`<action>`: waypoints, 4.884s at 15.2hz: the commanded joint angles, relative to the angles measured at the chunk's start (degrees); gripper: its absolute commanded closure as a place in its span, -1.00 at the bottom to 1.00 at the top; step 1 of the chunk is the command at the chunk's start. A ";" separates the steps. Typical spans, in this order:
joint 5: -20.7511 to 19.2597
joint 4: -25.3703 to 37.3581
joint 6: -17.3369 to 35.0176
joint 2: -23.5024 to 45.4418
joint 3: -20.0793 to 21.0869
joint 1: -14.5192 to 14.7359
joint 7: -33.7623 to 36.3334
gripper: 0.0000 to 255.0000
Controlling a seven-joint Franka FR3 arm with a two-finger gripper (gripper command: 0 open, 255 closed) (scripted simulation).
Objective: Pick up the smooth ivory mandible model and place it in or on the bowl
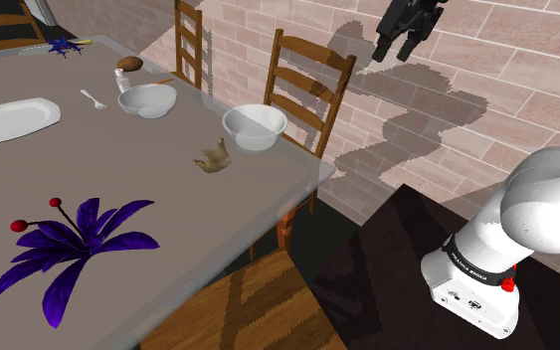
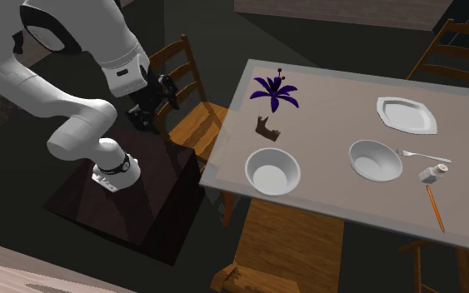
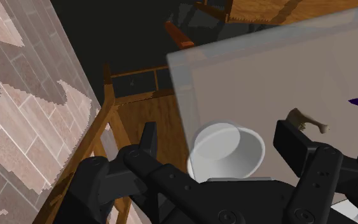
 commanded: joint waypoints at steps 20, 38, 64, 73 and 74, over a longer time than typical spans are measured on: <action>-1.83 13.75 17.02 32.28 18.57 3.83 19.01 -1.00; -14.76 30.66 22.55 58.90 23.38 9.05 32.90 -1.00; -11.42 31.96 17.51 66.87 24.05 10.60 36.58 -1.00; -12.39 28.82 22.64 68.98 23.62 10.97 37.21 -1.00; -12.40 28.82 22.64 68.98 23.61 10.97 37.21 -1.00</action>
